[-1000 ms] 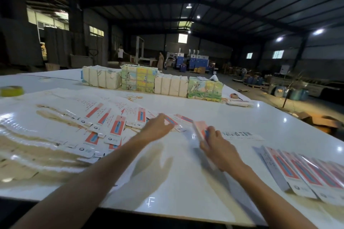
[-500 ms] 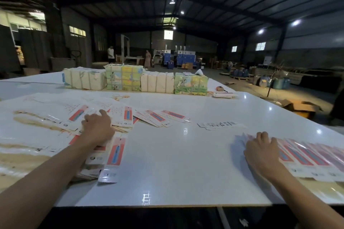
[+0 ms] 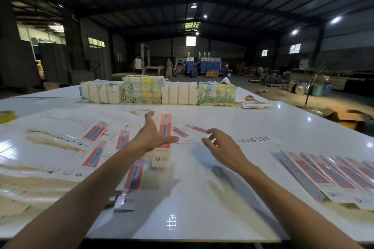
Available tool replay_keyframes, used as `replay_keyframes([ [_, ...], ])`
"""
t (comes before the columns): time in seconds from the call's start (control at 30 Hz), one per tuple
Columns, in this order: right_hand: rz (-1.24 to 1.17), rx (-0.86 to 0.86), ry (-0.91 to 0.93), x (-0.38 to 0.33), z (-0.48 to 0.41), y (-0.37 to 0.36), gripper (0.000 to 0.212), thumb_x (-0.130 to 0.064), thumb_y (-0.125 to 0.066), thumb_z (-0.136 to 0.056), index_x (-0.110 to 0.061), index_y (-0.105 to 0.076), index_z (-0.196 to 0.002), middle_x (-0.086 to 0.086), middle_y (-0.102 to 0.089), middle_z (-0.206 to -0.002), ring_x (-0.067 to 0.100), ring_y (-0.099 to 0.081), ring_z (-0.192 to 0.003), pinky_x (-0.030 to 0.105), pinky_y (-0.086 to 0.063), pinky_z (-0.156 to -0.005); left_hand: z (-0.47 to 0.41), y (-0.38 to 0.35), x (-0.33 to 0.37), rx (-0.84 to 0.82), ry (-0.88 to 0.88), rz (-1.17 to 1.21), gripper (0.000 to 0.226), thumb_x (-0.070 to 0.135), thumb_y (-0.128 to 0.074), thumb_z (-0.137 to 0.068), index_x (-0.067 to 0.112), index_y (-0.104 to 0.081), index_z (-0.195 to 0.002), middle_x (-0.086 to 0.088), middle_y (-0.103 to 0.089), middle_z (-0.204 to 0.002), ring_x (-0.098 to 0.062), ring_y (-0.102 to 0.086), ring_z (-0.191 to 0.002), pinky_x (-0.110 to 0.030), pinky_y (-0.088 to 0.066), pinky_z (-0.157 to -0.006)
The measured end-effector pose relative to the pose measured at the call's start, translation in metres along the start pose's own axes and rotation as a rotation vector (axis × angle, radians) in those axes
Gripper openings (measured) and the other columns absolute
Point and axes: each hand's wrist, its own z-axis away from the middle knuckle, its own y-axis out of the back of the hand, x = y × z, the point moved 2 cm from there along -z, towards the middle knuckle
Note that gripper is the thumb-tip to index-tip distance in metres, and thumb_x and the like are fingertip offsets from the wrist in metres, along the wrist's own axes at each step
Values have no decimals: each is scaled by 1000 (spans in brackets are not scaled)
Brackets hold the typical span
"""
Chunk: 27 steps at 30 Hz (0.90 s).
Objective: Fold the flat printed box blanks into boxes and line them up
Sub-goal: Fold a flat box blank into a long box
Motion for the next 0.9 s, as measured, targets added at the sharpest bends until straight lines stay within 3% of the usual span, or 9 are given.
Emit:
replay_keyframes([
  [0.13, -714, -107, -117, -26, -5, -32, 35, -36, -51, -111, -12, -58, -135, 16, -76, -106, 18, -72, -77, 28, -53, -62, 13, -49, 17, -151, -23, 205, 132, 20, -95, -76, 41, 5, -159, 10, -58, -109, -11, -70, -88, -25, -58, -57],
  [0.2, -840, -61, -144, -22, -1, -42, 28, -25, -54, -111, -5, -63, -129, 18, -78, -104, 17, -72, -74, 26, -53, -60, 18, -66, 15, -199, -26, 230, 118, 11, -89, -82, 37, -2, -158, 6, -61, -114, -11, -74, -79, -22, -58, -54],
  [0.3, -1036, -23, -257, -7, 1, -43, 22, -12, -60, -107, 1, -66, -123, 17, -81, -99, 26, -78, -81, 30, -63, -70, 17, -80, 7, -258, 75, 400, 79, 3, -77, -92, 27, -26, -149, -13, -68, -124, -26, -78, -94, -45, -66, -80],
  [0.43, -1195, 22, -340, 5, 1, -37, 23, -7, -68, -102, 3, -62, -121, 14, -81, -92, 24, -81, -82, 27, -62, -65, 26, -93, 8, -516, 215, 820, 38, 37, -56, -107, 20, -56, -142, -21, -71, -129, -36, -70, -117, -51, -56, -101],
  [0.47, -1195, 28, -352, 5, 1, -37, 27, -7, -70, -100, 1, -59, -123, 13, -82, -92, 25, -81, -83, 27, -62, -64, 26, -96, 7, -528, 230, 869, 40, 45, -51, -108, 23, -58, -140, -20, -72, -127, -37, -71, -116, -52, -57, -101],
  [0.6, -1008, 60, -333, 12, -4, -35, 57, -11, -79, -94, -23, -44, -137, 14, -73, -109, 14, -80, -78, 21, -58, -54, 26, -105, -2, -518, 274, 953, 51, 59, -45, -107, 25, -63, -140, -12, -75, -97, -26, -75, -79, -35, -62, -59],
  [0.73, -789, 49, -188, 18, -15, -35, 61, -27, -76, -98, -42, -43, -146, 4, -52, -128, 16, -69, -103, 17, -57, -56, 24, -101, -15, -491, 168, 963, 44, 54, -50, -104, 24, -82, -110, -13, -79, -91, -26, -77, -73, -39, -65, -64],
  [0.8, -696, 58, -133, 21, -18, -36, 52, -35, -70, -102, -45, -45, -147, -1, -44, -133, 15, -59, -119, 20, -59, -63, 28, -99, -14, -542, 141, 1006, 45, 50, -58, -98, 17, -69, -127, -16, -78, -96, -30, -78, -74, -40, -64, -61],
  [0.9, -397, 84, -64, 28, -21, -38, 54, -44, -62, -104, -35, -45, -154, -7, -44, -130, 10, -49, -128, 30, -50, -95, 33, -99, -11, -624, 157, 995, 53, 51, -59, -102, 14, -58, -140, -21, -72, -109, -36, -74, -88, -46, -62, -73],
])
